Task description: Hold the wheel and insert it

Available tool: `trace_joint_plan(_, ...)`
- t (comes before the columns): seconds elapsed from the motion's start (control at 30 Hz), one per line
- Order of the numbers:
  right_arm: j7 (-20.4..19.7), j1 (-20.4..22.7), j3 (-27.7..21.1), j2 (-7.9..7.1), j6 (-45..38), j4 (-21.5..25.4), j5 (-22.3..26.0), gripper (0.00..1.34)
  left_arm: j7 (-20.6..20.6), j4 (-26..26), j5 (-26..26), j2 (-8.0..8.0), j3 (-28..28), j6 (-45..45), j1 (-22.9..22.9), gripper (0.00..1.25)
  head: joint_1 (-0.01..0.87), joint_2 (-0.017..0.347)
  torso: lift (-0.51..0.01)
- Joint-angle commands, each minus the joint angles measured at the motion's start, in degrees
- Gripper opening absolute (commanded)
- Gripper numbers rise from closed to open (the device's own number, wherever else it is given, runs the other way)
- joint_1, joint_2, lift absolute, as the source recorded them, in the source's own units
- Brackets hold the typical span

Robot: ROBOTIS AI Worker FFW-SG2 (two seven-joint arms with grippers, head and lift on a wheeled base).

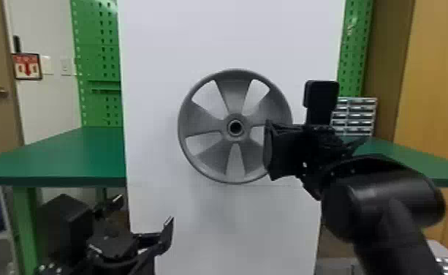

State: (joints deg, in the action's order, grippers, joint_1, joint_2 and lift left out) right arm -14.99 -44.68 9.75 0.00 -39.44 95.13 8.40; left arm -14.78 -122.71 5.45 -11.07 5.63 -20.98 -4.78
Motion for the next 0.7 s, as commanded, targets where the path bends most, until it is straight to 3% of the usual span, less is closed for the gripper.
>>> trace_joint_plan(0.0, 0.05, 3.98, 0.36, 0.05, -1.07, 6.12, 0.83, 1.1, 0.02, -0.08, 0.09, 0.0, -0.44, 0.42, 0.39, 1.15, 0.21, 0.009, -0.442)
trace_joint_plan(0.4, 0.05, 11.98, 1.42, 0.05, -1.78, 16.76, 2.41, 1.1, 0.02, -0.43, 0.17, 0.0, -0.97, 0.68, 1.09, 1.15, 0.21, 0.009, -0.442)
trace_joint_plan(0.67, 0.05, 17.17, 1.5, 0.05, -1.6, 18.69, 2.85, 1.1, 0.02, -0.95, 0.17, 0.09, -2.03, 0.68, 1.8, 1.15, 0.21, 0.009, -0.442)
